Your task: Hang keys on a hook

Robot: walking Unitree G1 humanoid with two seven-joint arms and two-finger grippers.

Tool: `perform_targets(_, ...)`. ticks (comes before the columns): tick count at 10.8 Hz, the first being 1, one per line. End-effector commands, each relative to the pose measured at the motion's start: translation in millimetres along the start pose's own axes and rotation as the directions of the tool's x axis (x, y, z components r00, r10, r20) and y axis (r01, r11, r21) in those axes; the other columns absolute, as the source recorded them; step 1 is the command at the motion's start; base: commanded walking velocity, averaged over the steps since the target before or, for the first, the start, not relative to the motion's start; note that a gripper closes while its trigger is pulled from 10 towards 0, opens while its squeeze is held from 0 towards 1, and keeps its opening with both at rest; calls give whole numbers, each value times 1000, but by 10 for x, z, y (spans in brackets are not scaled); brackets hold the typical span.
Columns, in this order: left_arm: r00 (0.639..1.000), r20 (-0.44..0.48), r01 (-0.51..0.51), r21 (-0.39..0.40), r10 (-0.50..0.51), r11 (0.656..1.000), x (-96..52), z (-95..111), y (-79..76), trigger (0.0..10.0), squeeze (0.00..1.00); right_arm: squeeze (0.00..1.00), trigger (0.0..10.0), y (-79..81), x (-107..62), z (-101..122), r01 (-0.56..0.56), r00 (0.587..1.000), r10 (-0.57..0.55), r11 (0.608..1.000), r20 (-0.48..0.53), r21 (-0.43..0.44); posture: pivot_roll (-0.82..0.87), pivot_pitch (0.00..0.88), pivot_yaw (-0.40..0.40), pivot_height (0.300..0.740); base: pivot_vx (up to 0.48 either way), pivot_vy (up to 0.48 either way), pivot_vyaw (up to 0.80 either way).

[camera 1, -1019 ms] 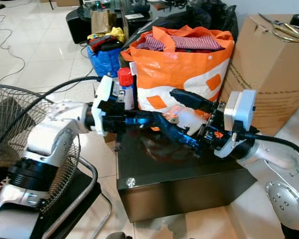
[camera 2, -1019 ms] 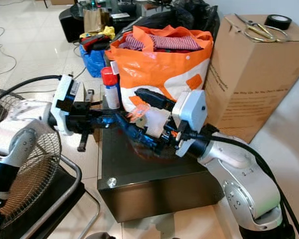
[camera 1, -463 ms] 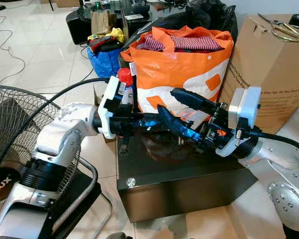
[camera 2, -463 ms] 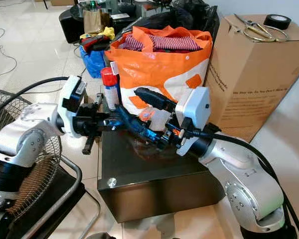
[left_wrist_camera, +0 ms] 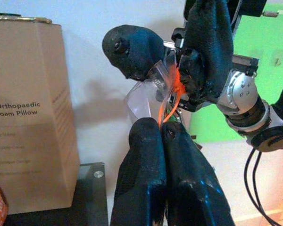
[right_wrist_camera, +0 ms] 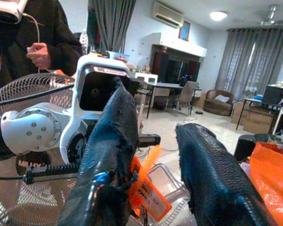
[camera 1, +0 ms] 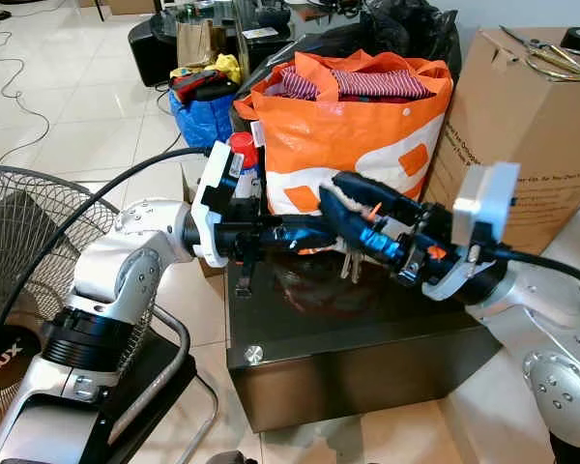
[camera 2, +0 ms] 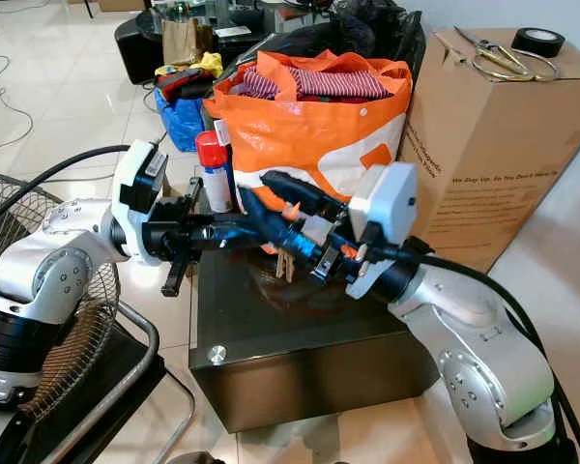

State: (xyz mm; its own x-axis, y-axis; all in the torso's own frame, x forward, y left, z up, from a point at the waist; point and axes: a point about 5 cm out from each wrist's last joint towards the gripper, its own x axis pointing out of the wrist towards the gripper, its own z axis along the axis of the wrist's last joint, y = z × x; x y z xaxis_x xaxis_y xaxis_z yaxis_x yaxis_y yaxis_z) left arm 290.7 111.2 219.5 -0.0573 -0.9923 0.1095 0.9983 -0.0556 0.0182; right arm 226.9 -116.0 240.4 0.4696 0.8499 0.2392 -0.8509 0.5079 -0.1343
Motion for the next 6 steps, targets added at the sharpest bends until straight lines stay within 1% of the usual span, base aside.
perform_targets(1,998,52,15,73,-19,997,51,210,4,0,0,0,0,41,40,-52,-35,999,36,999,-21,36,-66,0,70,740,0,0,0)
perform_targets(6,996,92,-3,67,-4,998,66,258,16,0,0,0,0,38,57,-26,-24,1000,24,998,1,52,-68,0,74,740,0,0,0)
